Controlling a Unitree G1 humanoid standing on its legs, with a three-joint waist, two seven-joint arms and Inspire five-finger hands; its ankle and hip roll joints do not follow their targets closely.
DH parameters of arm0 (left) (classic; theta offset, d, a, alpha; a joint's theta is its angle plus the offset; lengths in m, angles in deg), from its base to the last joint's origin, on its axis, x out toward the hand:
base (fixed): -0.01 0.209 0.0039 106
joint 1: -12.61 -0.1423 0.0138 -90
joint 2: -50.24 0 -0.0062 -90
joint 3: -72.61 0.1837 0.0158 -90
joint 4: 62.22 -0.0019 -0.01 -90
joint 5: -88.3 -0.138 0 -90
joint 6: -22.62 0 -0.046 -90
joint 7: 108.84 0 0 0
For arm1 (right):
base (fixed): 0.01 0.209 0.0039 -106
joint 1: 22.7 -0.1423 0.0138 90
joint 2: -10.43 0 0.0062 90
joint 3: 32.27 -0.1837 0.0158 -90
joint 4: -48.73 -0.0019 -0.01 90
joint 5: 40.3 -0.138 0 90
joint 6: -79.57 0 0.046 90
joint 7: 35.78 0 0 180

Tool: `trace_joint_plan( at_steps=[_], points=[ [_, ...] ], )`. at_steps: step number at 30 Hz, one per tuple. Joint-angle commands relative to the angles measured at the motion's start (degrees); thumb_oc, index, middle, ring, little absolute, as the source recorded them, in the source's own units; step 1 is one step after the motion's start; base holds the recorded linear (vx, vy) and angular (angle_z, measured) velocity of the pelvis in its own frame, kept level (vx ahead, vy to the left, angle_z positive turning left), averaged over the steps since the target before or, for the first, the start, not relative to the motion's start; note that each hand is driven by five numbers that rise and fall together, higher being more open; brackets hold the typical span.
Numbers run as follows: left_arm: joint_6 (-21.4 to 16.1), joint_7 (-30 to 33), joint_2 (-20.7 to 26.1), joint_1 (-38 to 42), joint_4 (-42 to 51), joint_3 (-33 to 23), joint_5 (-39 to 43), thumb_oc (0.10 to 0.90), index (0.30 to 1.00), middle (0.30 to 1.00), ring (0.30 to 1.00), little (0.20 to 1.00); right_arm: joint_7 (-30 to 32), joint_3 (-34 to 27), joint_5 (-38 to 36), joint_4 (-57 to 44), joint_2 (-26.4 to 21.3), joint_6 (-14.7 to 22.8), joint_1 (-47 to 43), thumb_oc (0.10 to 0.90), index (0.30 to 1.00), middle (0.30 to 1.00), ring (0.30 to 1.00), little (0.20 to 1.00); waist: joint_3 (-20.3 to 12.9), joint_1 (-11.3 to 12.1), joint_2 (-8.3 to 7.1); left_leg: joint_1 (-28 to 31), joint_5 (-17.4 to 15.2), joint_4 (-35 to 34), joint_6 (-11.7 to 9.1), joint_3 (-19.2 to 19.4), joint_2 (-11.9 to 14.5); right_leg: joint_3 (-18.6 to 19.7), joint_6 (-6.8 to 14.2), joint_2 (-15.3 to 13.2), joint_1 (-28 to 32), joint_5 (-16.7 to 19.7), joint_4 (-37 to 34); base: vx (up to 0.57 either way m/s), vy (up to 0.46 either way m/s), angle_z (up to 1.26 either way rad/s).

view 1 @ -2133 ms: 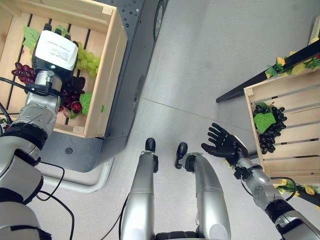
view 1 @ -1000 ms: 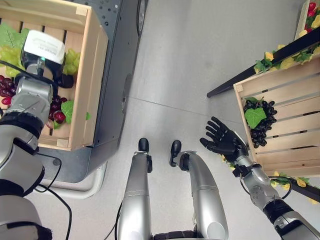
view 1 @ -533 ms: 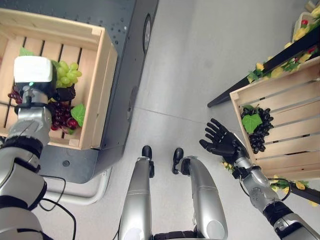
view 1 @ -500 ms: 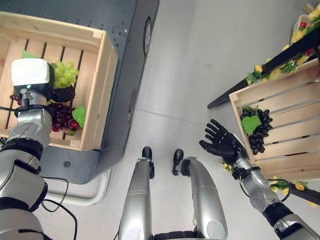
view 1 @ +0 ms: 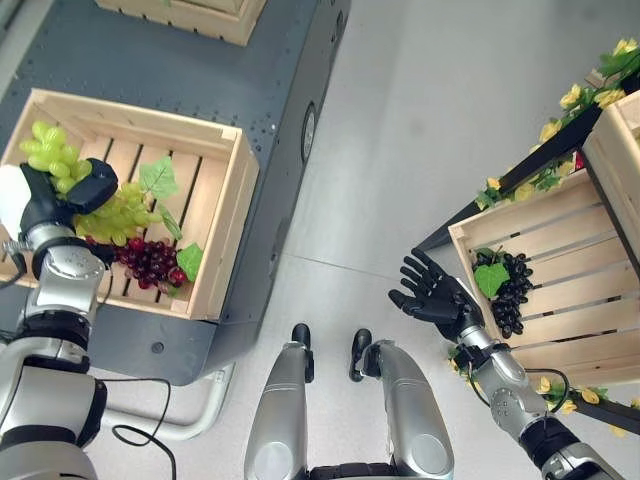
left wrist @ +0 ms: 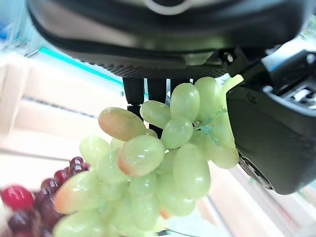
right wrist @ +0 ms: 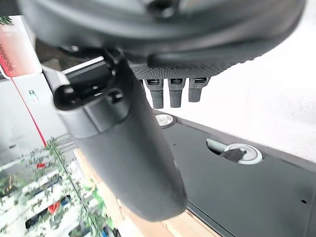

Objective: Pick up the fruits from the basket on one side to the basket on the other side

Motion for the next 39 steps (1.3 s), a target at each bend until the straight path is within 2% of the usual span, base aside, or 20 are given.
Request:
trace_joint_plan(
  at_steps=[1,6,8,11,15,20,24,26,29,33,34,37,39],
  points=[
    [-9.75,1.28,1.45,-1.38,5.49,-4.83,4.08,0.4,0.3,0.3,0.3,0.3,-1.72,-3.48,0.88,-5.68,-0.39,0.82,1.51,0.8,0.9,0.9,0.9,0.9,-10.03,-0.78,4.33,7.78,-0.95,-8.29,0.79,0.99,-3.72,1.84,3.23,-0.58,7.53,3.64,-10.6,0.06,-0.05,-0.02],
    [-12.46,-1.34,1.73,-2.71,9.06,-6.09,6.02,0.4,0.3,0.3,0.3,0.3,-4.21,-3.02,2.0,-7.33,-1.02,-1.27,3.05,0.8,0.9,0.9,0.9,0.9,-13.16,-0.67,4.99,13.34,-0.09,-13.55,0.9,0.31,-4.33,1.27,3.48,-0.81,14.02,4.29,-16.91,0.04,-0.043,-0.02],
    [-13.21,-2.21,1.59,-3.2,11.16,-5.97,5.8,0.4,0.3,0.3,0.3,0.3,-4.15,-3.31,2.72,-7.35,-1.12,-0.67,3.87,0.8,0.9,0.9,0.9,0.9,-14.28,-0.58,5.2,15.34,0.14,-15.44,1.01,-0.26,-4.55,1.17,3.71,-0.8,16.33,4.66,-19.07,0.02,-0.058,0.02],
    [-13.11,-3.45,1.4,-3.32,13.96,-5.39,4.8,0.4,0.3,0.3,0.3,0.3,-2.85,-3.95,2.23,-7.25,-1.17,0.26,4.38,0.8,0.9,0.9,0.9,0.9,-16.09,-0.43,5.57,18.27,0.69,-18.78,1.09,-1.05,-4.83,1.14,3.94,-0.29,19.6,5.42,-22.79,0.06,-0.07,0.05],
    [-12.16,-5.24,1.04,-1.57,20.12,-2.87,3.38,0.4,0.3,0.3,0.3,0.3,-1.8,-4.07,2.63,-7.16,0.34,-1.1,2.64,0.8,0.9,0.9,0.9,0.9,-19.25,0.45,6.13,21.91,1.83,-23.24,1.14,-2.06,-4.99,0.82,4.04,0.67,23.7,6.8,-27.48,0.05,-0.096,0.03],
    [-10.12,-8.43,1.46,1.87,26.66,0.48,4.11,0.4,0.3,0.3,0.3,0.3,2.01,-1.71,5.79,-9.14,1.48,1.96,-1.49,0.8,0.9,0.9,0.9,0.9,-22.1,1.48,6.57,24.58,3.77,-28.57,0.96,-4.16,-4.96,1.32,4.17,1.61,26.75,9.02,-32.67,0.01,-0.1,0.05],
    [-9.96,-10.94,2.18,4.99,28.89,2.15,5.08,0.4,0.3,0.3,0.3,0.3,-0.09,-1.66,4.83,-11.28,0.58,1.33,-4.65,0.8,0.9,0.9,0.9,0.9,-23.54,1.72,6.77,25.72,4.88,-31.17,0.8,-5.01,-4.93,1.75,4.42,1.99,27.94,10.39,-35.29,0.01,-0.08,0.09],
    [-8.84,-12.37,2.61,8.16,30.45,4.02,6.71,0.4,0.3,0.3,0.3,0.3,-3.37,-2.25,2.79,-13.2,-1.1,-0.63,-8.25,0.8,0.9,0.9,0.9,0.9,-24.61,1.85,6.68,26.51,5.47,-32.7,0.58,-5.08,-4.73,1.8,4.6,2.16,28.93,11.52,-37.43,0.03,-0.08,0.1],
    [-8.96,-13.13,2.13,10.69,31.09,5.72,6.59,0.4,0.3,0.3,0.3,0.3,-6.87,-2.85,0.62,-14.15,-1.65,-1.71,-12.18,0.8,0.9,0.9,0.9,0.9,-25.39,2.11,6.48,26.96,5.77,-33.66,0.38,-5.19,-4.66,1.76,4.81,2.25,29.69,12.6,-39.5,0.03,-0.069,0.06],
    [-8.78,-14.35,0.78,13.56,31.58,7.68,6.44,0.4,0.3,0.3,0.3,0.3,-8.49,-2.67,-0.49,-14.84,-1.99,-2.9,-17.66,0.8,0.9,0.9,0.9,0.9,-26.15,2.4,6.25,27.38,6.45,-35.3,0.19,-5.34,-4.62,1.82,4.95,2.54,30.21,13.77,-41.64,0.0,-0.075,0.03],
    [-8.95,-15.53,-0.6,15.9,31.16,9.49,6.71,0.4,0.3,0.3,0.3,0.3,-8.88,-2.28,-1.33,-14.52,-2.48,-4.47,-22.08,0.8,0.9,0.9,0.9,0.9,-26.6,2.51,6.15,27.01,6.58,-35.65,-0.02,-5.5,-4.57,1.63,5.02,2.71,29.83,13.93,-41.73,-0.04,-0.071,0.06],
    [-8.48,-16.6,-1.75,18.08,31.29,11.38,7.41,0.4,0.3,0.3,0.3,0.3,-5.75,-2.26,0.92,-13.77,-3.32,-6.31,-25.33,0.8,0.9,0.9,0.9,0.9,-26.95,2.42,5.89,26.7,6.63,-35.65,-0.07,-5.95,-4.73,1.65,5.09,2.9,29.74,14.07,-41.73,-0.02,-0.06,0.1],
    [-7.84,-17.79,-2.46,19.06,33.56,12.74,7.77,0.4,0.3,0.3,0.3,0.3,-1.96,-2.21,5.04,-12.98,-5.44,-8.06,-28.04,0.8,0.9,0.9,0.9,0.9,-27.41,1.99,5.47,26.92,6.5,-35.65,-0.07,-5.54,-4.57,1.78,5.02,3.04,29.89,14.07,-41.73,0.0,-0.048,0.05]
  ],
)
